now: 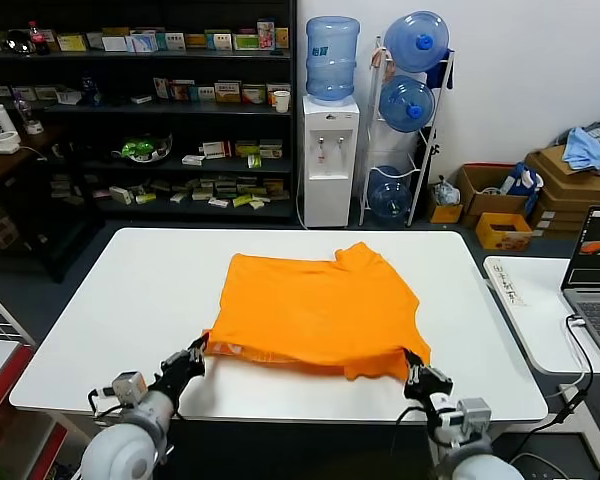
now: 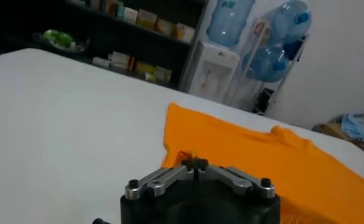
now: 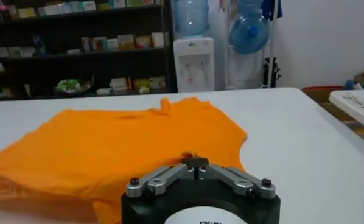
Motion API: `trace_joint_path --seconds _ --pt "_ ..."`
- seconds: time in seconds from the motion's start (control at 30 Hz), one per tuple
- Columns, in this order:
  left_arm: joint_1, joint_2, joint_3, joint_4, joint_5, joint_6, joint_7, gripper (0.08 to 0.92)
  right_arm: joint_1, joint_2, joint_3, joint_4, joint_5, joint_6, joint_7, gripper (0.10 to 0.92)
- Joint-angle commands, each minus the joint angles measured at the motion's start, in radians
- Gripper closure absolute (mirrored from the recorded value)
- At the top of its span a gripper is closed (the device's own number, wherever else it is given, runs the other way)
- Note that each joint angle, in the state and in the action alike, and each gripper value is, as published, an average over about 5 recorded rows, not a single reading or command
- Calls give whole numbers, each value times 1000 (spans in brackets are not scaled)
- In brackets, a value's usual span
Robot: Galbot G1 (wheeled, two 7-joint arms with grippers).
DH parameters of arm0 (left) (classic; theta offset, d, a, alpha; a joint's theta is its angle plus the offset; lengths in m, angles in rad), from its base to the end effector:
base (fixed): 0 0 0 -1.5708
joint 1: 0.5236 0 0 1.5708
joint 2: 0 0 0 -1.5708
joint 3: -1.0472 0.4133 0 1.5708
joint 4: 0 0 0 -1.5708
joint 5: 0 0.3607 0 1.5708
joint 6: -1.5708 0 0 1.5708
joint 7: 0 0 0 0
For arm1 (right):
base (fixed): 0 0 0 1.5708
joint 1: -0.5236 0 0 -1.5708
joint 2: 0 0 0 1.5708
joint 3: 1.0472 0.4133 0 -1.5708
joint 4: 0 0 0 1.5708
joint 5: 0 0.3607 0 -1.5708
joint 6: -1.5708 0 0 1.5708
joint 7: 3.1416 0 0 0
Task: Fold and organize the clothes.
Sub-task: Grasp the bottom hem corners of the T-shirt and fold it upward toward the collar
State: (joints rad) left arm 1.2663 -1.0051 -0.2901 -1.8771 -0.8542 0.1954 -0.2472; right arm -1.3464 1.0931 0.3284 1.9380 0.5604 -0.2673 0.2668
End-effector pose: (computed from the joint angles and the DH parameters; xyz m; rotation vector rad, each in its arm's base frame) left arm 0.2614 0.0961 -0.3653 -0.1834 -2.7474 0.3955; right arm 0.2324 -0.0725 -0.3669 0.1190 -2.7876 -0.1083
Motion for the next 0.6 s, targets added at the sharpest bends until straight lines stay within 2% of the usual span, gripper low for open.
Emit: trace_joint_path --seconds 0.03,0.4,0.5,0.6 --pt "-235 -12 92 205 30 -42 26 908 205 -1 -49 -137 36 1 17 901" --pt "-238 -25 107 249 75 -38 12 908 260 6 -109 -200 37 -10 1 893" --pt "-232 -27 104 249 81 -35 19 902 256 10 -116 -200 34 -12 -5 845" --pt "-226 -25 101 244 85 -35 37 848 244 14 -112 -194 27 -11 -13 763"
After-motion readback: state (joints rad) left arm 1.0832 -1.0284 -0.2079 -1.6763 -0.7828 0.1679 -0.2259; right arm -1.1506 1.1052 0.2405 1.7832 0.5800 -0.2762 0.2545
